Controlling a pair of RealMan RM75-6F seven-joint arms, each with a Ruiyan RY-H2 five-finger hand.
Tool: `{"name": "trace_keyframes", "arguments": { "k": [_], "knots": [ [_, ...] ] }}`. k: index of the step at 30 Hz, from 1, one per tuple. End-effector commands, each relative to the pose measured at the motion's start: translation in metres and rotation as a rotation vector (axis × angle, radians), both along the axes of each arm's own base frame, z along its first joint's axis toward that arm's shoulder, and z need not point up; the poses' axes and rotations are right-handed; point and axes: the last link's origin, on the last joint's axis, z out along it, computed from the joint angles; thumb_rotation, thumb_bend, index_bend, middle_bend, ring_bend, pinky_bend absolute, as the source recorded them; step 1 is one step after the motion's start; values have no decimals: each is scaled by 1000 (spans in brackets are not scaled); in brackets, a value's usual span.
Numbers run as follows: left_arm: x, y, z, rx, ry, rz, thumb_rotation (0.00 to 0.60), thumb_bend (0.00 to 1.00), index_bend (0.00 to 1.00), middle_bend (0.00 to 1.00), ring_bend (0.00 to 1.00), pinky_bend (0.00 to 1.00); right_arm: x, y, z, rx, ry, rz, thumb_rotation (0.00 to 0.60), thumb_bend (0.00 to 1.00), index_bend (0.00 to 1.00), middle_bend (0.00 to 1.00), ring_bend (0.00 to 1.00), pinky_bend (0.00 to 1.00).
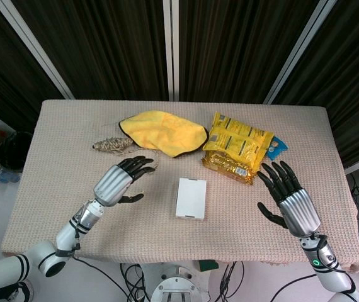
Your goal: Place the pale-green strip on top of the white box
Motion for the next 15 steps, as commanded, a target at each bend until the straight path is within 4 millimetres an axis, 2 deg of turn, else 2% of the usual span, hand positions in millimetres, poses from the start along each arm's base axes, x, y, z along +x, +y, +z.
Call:
{"name": "trace_keyframes", "arguments": {
  "k": [1,11,15],
  "knots": [
    [2,-1,0,-9,-23,0,600,135,243,165,147,282,1,0,0,-3,-8,5,600,299,0,0,0,0],
    [-1,-7,-2,-27,14,4,600,135,259,166,147,282,-3,-1,2,-3,-11,-4,600,301,0,0,0,0],
    [-12,-11,-14,-62,96,29,600,136,281,172,147,282,-7,0,6,-12,-13,-13,600,301,0,0,0,0]
  ]
}}
